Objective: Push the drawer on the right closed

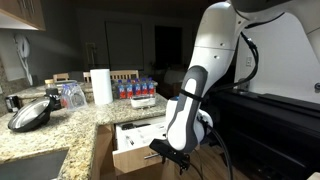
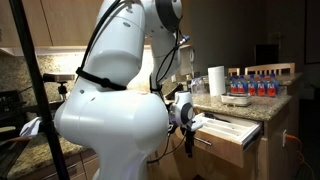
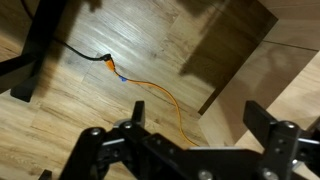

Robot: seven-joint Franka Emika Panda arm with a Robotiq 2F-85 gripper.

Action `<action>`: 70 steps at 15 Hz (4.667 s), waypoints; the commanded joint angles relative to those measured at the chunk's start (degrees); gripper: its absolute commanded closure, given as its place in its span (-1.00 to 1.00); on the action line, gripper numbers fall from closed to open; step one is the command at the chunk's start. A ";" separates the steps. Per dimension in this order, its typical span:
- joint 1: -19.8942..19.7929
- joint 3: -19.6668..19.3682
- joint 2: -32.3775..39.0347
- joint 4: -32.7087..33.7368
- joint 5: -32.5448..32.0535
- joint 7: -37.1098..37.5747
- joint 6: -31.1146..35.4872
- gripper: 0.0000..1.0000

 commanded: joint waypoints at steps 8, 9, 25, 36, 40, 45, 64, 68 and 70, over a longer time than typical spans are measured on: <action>15.60 -14.66 6.88 7.54 6.03 -1.24 11.38 -1.00; 17.32 -16.36 7.81 8.27 7.41 -2.26 13.92 -1.00; 12.15 -16.46 24.73 35.56 17.68 -19.13 13.00 -1.00; 8.80 -13.69 34.29 54.94 15.98 -20.86 6.38 -1.00; 8.02 -11.41 25.42 45.75 16.49 -22.56 7.14 -1.00; 6.82 -7.16 11.81 32.33 15.94 -23.62 -3.08 -1.00; -14.08 1.25 -16.21 24.05 -0.52 -54.87 -66.43 -1.00; -17.36 -0.36 -18.32 24.16 -5.42 -69.29 -65.88 -1.00; -19.01 -0.78 -21.37 21.86 -5.78 -76.18 -62.90 -1.00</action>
